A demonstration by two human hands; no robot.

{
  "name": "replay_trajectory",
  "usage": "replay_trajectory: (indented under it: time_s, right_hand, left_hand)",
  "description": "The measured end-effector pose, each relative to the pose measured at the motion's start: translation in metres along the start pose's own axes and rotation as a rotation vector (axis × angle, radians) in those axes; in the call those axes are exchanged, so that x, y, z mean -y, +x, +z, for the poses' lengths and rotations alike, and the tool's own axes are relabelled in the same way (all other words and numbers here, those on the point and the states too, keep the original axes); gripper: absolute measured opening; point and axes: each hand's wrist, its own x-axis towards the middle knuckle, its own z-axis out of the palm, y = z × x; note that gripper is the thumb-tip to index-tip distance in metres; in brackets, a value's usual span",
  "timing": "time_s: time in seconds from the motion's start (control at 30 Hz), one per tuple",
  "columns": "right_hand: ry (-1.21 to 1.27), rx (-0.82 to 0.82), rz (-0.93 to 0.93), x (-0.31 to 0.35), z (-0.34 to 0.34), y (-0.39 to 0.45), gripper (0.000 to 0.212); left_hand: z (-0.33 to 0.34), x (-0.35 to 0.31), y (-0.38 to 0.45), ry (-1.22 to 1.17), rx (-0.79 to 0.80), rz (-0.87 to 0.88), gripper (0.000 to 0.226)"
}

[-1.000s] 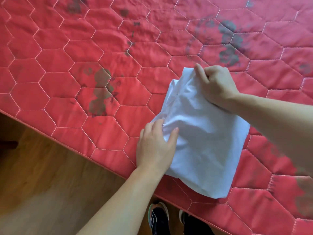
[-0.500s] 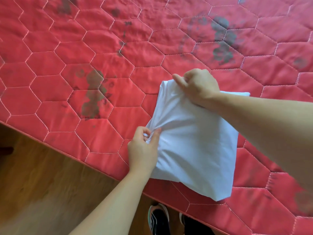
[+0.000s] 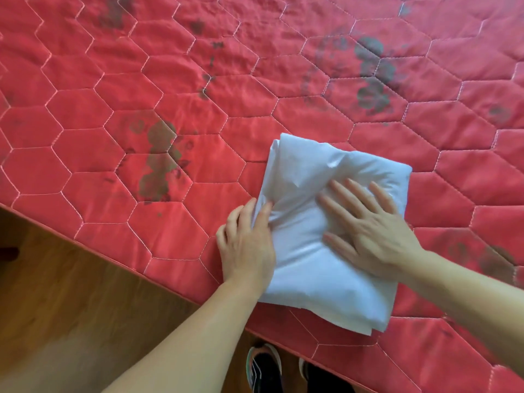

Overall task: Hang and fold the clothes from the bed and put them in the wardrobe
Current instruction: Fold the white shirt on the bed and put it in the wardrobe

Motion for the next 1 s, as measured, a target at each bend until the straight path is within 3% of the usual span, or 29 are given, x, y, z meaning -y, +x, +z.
replay_trajectory:
  time_s: [0.1,0.2,0.3,0.4,0.53,0.63,0.7,0.77,0.83,0.9,1.0]
  right_hand:
    - [-0.051,0.051,0.061,0.001,0.009,0.020,0.072]
    - [-0.053,0.028,0.066,0.002,0.006,0.023,0.073]
    - [-0.027,-0.030,0.047,0.011,0.003,0.011,0.068]
    - [0.011,-0.064,0.008,0.028,0.017,-0.014,0.063]
    - [0.057,0.013,0.097,0.048,0.021,-0.017,0.065]
    - [0.264,-0.092,0.255,0.066,0.008,-0.006,0.062]
    - [0.638,-0.218,0.421,0.080,-0.008,-0.005,0.053]
    - [1.172,-0.242,0.583,0.089,-0.028,-0.008,0.045]
    - [1.536,-0.203,0.629,0.091,-0.043,-0.014,0.047]
    - [1.622,-0.156,0.647,0.078,-0.050,-0.024,0.051]
    - [1.666,-0.035,0.717,0.043,-0.055,-0.034,0.024]
  left_hand:
    - [0.000,-0.004,0.006,-0.036,0.005,-0.061,0.049]
    - [-0.010,-0.009,0.000,-0.270,0.017,-0.145,0.056]
    - [-0.025,-0.006,-0.003,-0.429,0.164,-0.332,0.066]
    - [-0.038,0.002,-0.004,-0.345,0.335,-0.397,0.052]
    - [-0.052,0.005,0.000,-0.731,0.561,-0.472,0.029]
    - [-0.068,-0.004,0.004,-1.004,0.780,-0.455,0.042]
    - [-0.075,-0.019,0.002,-1.057,0.743,-0.323,0.059]
    - [-0.078,-0.040,-0.006,-0.924,0.620,-0.172,0.063]
    - [-0.077,-0.067,-0.019,-0.590,0.522,0.017,0.061]
    - [-0.073,-0.093,-0.035,-0.304,0.415,0.126,0.069]
    - [-0.060,-0.126,-0.052,-0.230,0.441,0.210,0.080]
